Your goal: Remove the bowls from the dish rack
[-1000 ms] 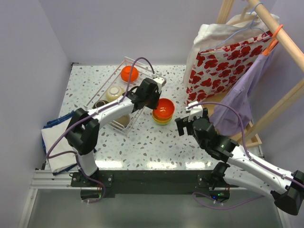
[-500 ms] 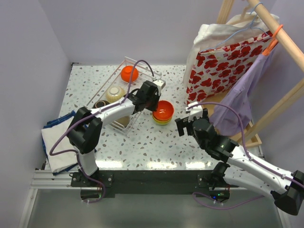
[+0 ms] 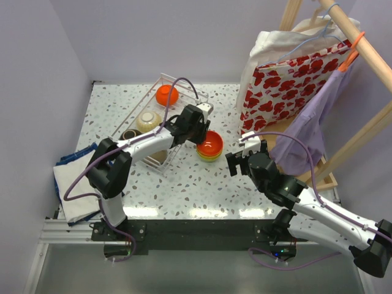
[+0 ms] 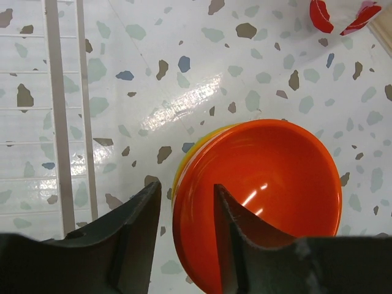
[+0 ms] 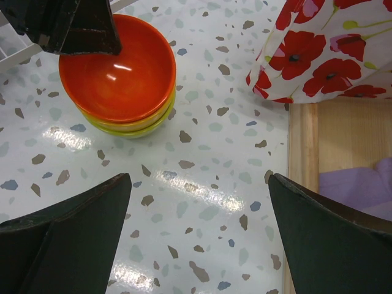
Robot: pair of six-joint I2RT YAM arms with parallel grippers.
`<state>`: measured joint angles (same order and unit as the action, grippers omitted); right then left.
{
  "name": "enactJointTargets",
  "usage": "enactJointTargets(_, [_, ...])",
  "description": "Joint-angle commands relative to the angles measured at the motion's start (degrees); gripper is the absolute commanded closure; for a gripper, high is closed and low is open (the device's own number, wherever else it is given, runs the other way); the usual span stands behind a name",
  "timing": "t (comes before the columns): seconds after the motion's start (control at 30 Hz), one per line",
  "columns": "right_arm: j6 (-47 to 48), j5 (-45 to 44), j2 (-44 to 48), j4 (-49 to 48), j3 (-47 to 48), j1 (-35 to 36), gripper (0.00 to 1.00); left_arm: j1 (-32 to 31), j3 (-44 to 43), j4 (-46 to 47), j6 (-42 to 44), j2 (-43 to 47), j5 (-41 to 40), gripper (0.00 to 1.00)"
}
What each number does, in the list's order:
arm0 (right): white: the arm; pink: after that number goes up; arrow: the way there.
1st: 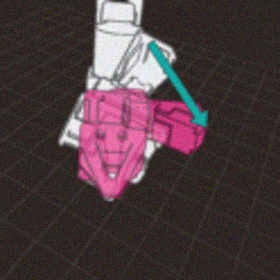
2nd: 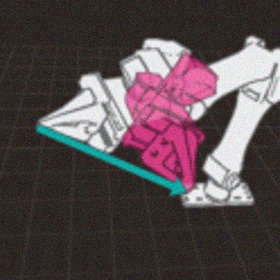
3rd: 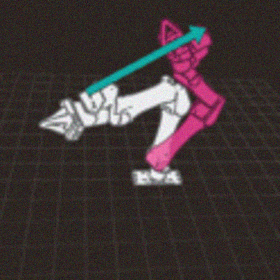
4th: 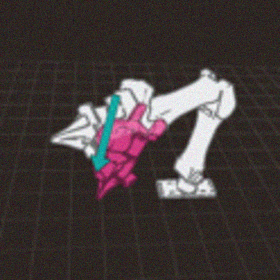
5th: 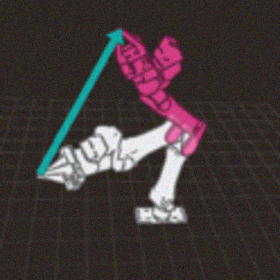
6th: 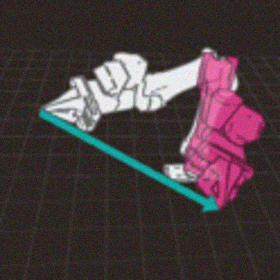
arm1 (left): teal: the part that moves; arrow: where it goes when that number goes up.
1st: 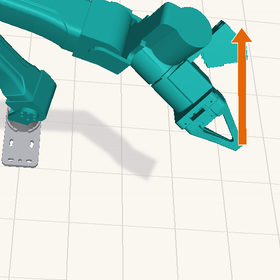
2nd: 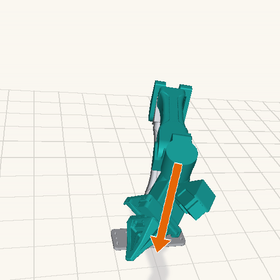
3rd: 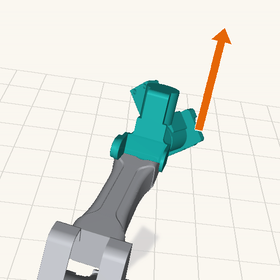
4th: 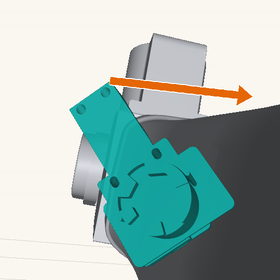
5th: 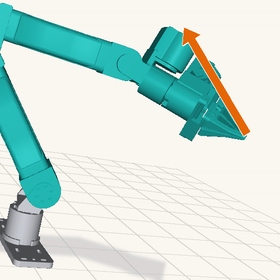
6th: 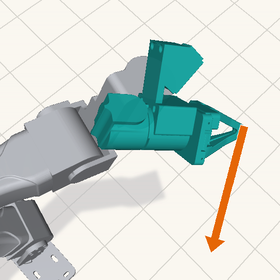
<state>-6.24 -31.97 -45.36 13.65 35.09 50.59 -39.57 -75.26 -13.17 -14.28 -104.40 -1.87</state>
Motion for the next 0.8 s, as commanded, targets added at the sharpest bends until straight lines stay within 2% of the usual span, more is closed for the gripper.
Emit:
enactJointTargets(0.0, [-0.9, -0.2, 0.3, -2.8, 0.0, -0.1, 0.01, -0.4, 0.3, 2.2, 0.7, 5.9, -1.9, 0.53])
enactJointTargets(0.17, [-0.9, 0.1, 0.1, -3.0, 0.2, 0.0, 0.01, -0.3, 0.9, 2.0, 1.2, 10.4, -2.8, 0.40])
enactJointTargets(0.4, [-1.0, 0.4, -0.1, -2.8, 0.4, -0.1, 0.01, -0.3, 1.8, 1.0, 2.3, 14.5, -4.8, 0.39])
enactJointTargets(0.67, [-1.0, 1.8, -0.6, -2.8, 0.8, 0.0, 0.01, -0.2, 2.9, -2.7, 6.7, 17.4, -16.6, 0.37])
enactJointTargets(0.77, [-0.7, 2.6, -1.4, -3.1, 0.9, 0.0, 0.01, 0.4, 3.5, -3.4, 8.8, 18.0, -20.6, 0.27])
